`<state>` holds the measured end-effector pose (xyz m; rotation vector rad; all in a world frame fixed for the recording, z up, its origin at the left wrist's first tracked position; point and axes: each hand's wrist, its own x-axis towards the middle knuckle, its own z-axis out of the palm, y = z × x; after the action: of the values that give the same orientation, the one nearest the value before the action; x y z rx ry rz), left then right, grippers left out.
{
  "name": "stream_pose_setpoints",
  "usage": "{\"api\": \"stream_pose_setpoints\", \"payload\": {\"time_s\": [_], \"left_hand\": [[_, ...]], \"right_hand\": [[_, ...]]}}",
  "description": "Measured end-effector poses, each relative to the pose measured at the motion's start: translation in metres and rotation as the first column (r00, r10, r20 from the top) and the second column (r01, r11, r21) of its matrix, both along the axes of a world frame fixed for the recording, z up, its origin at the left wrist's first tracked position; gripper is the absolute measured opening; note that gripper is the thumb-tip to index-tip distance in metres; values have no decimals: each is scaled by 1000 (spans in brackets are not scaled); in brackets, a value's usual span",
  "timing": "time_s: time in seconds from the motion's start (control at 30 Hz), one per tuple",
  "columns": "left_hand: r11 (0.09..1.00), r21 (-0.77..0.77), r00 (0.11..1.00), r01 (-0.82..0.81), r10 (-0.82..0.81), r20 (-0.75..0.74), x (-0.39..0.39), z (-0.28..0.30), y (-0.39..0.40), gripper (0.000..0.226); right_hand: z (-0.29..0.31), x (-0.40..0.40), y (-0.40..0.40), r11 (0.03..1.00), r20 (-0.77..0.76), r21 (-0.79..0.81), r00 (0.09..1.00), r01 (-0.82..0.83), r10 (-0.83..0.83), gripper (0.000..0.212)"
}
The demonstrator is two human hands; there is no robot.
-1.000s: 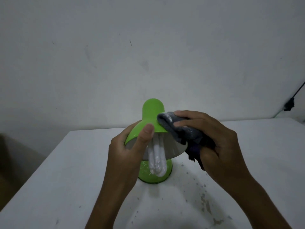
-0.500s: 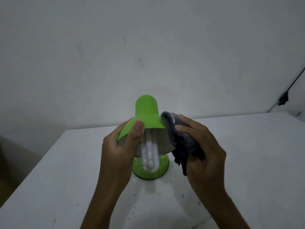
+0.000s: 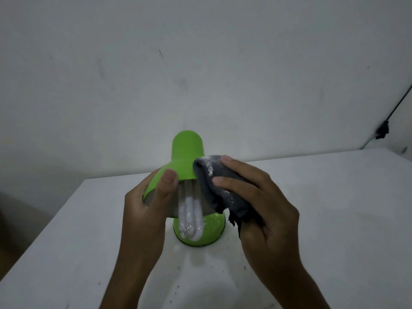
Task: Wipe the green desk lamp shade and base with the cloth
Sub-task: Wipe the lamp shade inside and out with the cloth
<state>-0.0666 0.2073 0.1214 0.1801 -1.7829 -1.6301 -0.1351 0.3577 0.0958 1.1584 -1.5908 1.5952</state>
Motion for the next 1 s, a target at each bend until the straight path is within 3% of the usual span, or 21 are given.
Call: {"api": "stream_pose_setpoints", "payload": {"time_s": [0.1, 0.13, 0.2, 0.27, 0.33, 0.4, 0.5, 0.57, 0.6, 0.67, 0.73, 0.8, 0.9, 1.0], "left_hand": [[1000, 6, 1000, -2, 2, -2, 0, 0, -1, 67], [1000, 6, 1000, -2, 2, -3, 0, 0, -1, 66], [1000, 4, 1000, -6, 6, -6, 0, 1, 0, 66], [1000, 3, 1000, -11, 11, -4, 0, 2, 1, 68], [1000, 1, 1000, -8, 8, 1, -1, 3, 0, 69], [1000, 11, 1000, -3, 3, 8, -2, 5, -1, 69], [999, 33, 1000, 3, -3, 11, -2, 5, -2, 69], [999, 33, 1000, 2, -2, 6, -2, 3, -1, 69], [1000, 28, 1000, -3, 3, 3, -2, 2, -1, 68], [1000, 1, 1000, -15, 15, 6, -2, 2, 1, 66], [999, -22, 999, -25, 26, 25, -2, 4, 3, 67], [999, -29, 998, -25, 26, 52, -1, 6, 3, 72], [998, -66, 996, -22, 27, 85, 2, 11, 2, 74], [998, -62, 995, -21, 27, 97, 2, 10, -1, 57]], "right_hand": [[-17, 1, -11, 978, 240, -185, 961, -92, 136, 73], [-25, 3, -14, 942, 368, -301, 893, -149, 259, 72], [-36, 6, -18, 837, 556, -500, 659, -222, 507, 60], [-37, 3, -19, 761, 608, -568, 463, -313, 645, 48], [-22, -4, -16, 659, 564, -627, 341, -415, 752, 40], [0, -13, -12, 593, 484, -609, 346, -527, 804, 40], [18, -23, -17, 712, 501, -435, 509, -551, 700, 33], [19, -25, -26, 735, 543, -459, 497, -498, 677, 28], [17, -23, -30, 710, 561, -523, 436, -473, 704, 30], [9, -16, -38, 611, 581, -692, 205, -384, 787, 36], [0, -7, -43, 582, 607, -763, 0, -281, 795, 41], [-8, -2, -43, 606, 634, -763, -81, -225, 769, 43], [-7, 1, -37, 604, 630, -759, -37, -245, 776, 43], [0, 4, -24, 623, 595, -717, 193, -311, 780, 41]]}}
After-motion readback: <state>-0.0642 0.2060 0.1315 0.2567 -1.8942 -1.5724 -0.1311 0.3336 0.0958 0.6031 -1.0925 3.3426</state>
